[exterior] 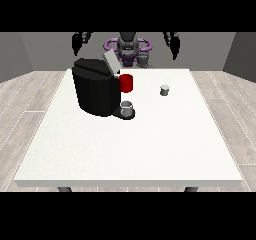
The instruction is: Insert the coffee pod into the coffee machine and close the lid
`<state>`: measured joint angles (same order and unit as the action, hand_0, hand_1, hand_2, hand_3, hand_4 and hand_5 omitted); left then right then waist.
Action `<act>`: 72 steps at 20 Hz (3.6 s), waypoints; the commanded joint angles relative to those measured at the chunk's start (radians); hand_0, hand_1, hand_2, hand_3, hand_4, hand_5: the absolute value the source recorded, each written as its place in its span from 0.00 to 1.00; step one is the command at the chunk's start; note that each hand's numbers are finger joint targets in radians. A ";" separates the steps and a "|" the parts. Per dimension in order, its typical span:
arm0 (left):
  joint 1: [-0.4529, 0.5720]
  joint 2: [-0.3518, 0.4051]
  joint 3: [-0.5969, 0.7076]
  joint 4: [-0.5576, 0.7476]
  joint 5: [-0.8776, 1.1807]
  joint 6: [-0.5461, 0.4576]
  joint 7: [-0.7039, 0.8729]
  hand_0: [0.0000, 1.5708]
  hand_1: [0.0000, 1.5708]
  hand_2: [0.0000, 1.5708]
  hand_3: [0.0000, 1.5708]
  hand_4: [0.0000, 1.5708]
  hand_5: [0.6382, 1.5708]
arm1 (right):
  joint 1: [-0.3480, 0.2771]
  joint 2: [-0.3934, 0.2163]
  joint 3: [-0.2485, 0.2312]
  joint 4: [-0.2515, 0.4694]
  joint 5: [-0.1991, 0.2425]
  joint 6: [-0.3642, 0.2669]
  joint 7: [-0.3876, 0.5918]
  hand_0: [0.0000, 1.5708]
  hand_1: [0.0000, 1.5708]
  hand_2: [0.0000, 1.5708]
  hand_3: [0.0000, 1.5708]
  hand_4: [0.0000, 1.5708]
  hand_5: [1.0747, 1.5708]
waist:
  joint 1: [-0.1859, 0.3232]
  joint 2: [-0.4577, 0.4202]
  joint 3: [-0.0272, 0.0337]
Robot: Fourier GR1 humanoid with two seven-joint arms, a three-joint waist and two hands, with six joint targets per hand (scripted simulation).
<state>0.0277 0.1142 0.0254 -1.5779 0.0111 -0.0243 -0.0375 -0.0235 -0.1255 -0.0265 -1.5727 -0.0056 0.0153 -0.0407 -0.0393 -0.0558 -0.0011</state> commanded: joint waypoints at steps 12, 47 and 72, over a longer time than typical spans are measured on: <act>-0.036 0.120 0.034 0.035 -0.057 -0.103 -0.119 0.00 0.00 0.00 0.00 0.00 1.00 | 0.036 0.120 -0.030 0.006 -0.003 -0.123 -0.041 0.00 0.00 0.00 0.00 0.09 1.00 | 0.006 0.031 0.0012; -0.480 0.213 0.048 0.728 -0.329 -0.080 -0.058 0.41 0.41 0.46 0.22 0.00 1.00 | -0.174 0.045 -0.055 0.214 -0.009 -0.145 -0.013 0.00 0.00 0.00 0.00 0.27 1.00 | -0.047 0.183 0.0011; -0.593 0.246 0.004 0.982 -0.619 0.205 -0.237 0.63 0.63 0.70 0.55 0.18 1.00 | -0.196 0.099 -0.024 0.207 -0.001 -0.172 -0.042 0.00 0.00 0.00 0.00 0.33 1.00 | -0.099 0.244 0.0009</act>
<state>-0.5510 0.3561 0.0383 -0.6268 -0.5689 0.1469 -0.2508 -0.2081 -0.0283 -0.0400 -1.3822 -0.0004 -0.1562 -0.0556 -0.1379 0.1696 0.0006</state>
